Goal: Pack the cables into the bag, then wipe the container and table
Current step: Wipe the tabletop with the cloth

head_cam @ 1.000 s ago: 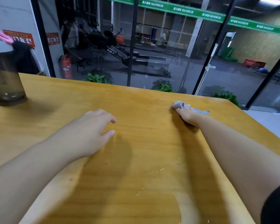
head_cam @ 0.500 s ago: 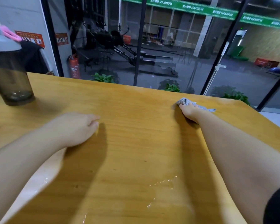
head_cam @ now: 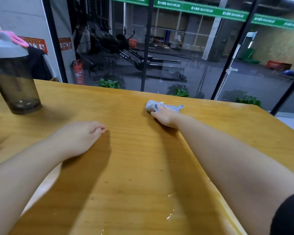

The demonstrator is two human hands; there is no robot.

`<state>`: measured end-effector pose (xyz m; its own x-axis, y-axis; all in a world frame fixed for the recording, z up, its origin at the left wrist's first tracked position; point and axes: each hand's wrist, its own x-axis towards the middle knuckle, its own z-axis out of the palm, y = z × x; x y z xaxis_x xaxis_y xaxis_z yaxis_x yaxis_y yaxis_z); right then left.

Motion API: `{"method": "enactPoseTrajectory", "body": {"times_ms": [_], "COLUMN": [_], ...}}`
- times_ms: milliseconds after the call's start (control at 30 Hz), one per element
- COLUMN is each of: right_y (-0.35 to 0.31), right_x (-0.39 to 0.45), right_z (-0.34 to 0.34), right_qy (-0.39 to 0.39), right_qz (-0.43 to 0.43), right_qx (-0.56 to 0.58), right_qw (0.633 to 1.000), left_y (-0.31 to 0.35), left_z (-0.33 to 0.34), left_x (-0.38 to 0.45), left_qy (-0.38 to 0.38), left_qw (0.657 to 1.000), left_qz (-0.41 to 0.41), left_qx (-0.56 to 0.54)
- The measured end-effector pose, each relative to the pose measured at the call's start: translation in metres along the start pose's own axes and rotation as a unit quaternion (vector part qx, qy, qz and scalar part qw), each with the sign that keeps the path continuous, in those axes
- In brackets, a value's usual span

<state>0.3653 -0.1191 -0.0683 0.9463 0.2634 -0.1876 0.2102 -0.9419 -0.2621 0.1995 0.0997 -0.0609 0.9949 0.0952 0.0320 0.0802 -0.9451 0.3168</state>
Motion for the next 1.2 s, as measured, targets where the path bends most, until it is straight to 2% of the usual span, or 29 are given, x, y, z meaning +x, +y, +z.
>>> {"method": "enactPoseTrajectory", "body": {"times_ms": [200, 333, 400, 500, 633, 733, 833, 1000, 1200], "right_y": [-0.055, -0.042, -0.021, 0.030, 0.097, 0.113, 0.102, 0.065, -0.006], "right_x": [-0.083, -0.106, -0.108, -0.094, -0.063, -0.043, -0.030, -0.017, -0.033], "right_z": [0.017, 0.026, 0.018, 0.002, -0.010, -0.012, -0.011, -0.006, 0.020], "right_qy": [-0.074, -0.120, -0.117, -0.055, 0.018, 0.038, 0.040, 0.021, -0.002], "right_qz": [-0.174, -0.205, -0.171, -0.054, 0.093, 0.165, 0.193, 0.133, -0.044], "right_qx": [-0.076, -0.077, -0.067, -0.058, -0.028, 0.005, 0.022, -0.012, -0.099], "right_qw": [0.979, 0.968, 0.976, 0.995, 0.995, 0.986, 0.980, 0.991, 0.994], "left_y": [0.008, 0.011, 0.012, 0.009, 0.005, 0.003, 0.002, 0.003, 0.002], "left_z": [0.000, 0.001, 0.002, 0.006, 0.007, 0.005, 0.006, 0.004, 0.002], "left_x": [0.009, 0.006, 0.003, 0.000, 0.001, 0.003, 0.005, 0.011, 0.010], "left_qy": [-0.007, -0.012, -0.022, -0.021, -0.018, -0.016, -0.006, 0.010, 0.000], "left_qw": [0.999, 0.998, 0.998, 0.999, 0.999, 1.000, 1.000, 0.999, 0.998], "left_qz": [-0.025, -0.031, -0.036, -0.035, -0.022, -0.017, -0.017, -0.028, -0.057], "left_qx": [0.041, 0.047, 0.038, 0.022, 0.014, 0.003, 0.007, 0.024, -0.028]}}
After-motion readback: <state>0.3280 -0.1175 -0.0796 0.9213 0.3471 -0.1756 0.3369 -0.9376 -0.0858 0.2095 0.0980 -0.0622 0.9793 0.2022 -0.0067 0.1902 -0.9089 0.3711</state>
